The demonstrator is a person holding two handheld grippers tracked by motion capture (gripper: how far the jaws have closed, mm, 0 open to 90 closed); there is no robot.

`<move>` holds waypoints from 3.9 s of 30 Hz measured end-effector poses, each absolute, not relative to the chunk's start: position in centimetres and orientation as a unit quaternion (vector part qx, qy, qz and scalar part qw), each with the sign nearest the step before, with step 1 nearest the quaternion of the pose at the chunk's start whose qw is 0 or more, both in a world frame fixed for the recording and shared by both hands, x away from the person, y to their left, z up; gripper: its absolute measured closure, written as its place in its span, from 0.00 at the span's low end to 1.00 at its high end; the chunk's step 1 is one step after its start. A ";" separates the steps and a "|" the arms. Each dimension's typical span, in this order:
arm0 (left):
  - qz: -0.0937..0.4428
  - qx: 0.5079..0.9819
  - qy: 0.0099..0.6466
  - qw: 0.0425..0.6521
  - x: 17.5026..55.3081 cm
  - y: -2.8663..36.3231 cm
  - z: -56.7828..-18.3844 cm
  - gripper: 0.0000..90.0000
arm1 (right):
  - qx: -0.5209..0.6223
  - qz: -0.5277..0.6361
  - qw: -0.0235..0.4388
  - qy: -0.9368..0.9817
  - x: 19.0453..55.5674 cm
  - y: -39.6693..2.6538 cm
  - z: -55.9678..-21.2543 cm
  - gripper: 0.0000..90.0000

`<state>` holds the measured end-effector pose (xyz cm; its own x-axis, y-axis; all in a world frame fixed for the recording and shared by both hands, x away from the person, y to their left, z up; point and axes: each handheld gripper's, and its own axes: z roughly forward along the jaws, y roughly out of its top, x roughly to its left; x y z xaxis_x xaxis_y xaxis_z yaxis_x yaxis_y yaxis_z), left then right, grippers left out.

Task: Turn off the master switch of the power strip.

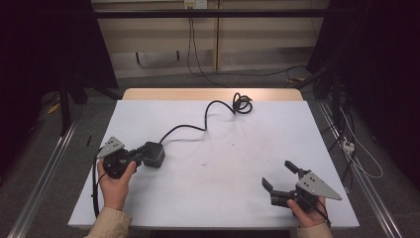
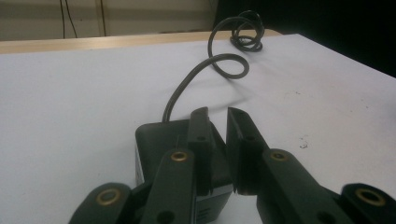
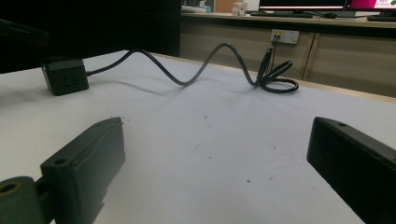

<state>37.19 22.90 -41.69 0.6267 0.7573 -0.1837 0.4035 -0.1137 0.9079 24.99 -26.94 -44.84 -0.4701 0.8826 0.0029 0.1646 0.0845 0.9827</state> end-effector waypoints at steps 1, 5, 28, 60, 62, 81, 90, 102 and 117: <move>0.166 0.728 0.399 0.533 37.2 22.9 -41.7 0.90 | 0.397 0.548 0.328 0.659 25.0 -26.9 -44.8 0.04; 0.167 0.729 0.400 0.530 37.3 22.8 -41.7 0.91 | 0.396 0.548 0.328 0.660 25.0 -27.0 -44.8 0.04; 0.175 0.741 0.415 0.498 37.7 22.3 -42.0 1.00 | 0.396 0.548 0.329 0.659 25.0 -26.9 -44.8 0.04; 0.187 0.749 0.423 0.474 37.8 22.2 -42.3 1.00 | 0.394 0.550 0.329 0.659 25.0 -27.0 -44.8 0.04; 0.189 0.749 0.423 0.473 37.9 22.3 -42.3 1.00 | 0.394 0.550 0.330 0.658 25.0 -27.0 -44.8 0.04; 0.199 0.755 0.418 0.465 37.9 21.9 -42.4 1.00 | 0.395 0.551 0.330 0.657 24.9 -27.0 -44.7 0.04; 0.198 0.755 0.418 0.464 37.9 21.9 -42.4 1.00 | 0.394 0.551 0.330 0.658 24.9 -26.9 -44.7 0.04; 0.197 0.757 0.417 0.463 37.9 21.9 -42.4 1.00 | 0.394 0.550 0.330 0.658 24.9 -26.9 -44.7 0.04; 0.196 0.757 0.417 0.464 37.9 21.9 -42.4 1.00 | 0.396 0.552 0.331 0.655 24.8 -27.0 -44.7 0.04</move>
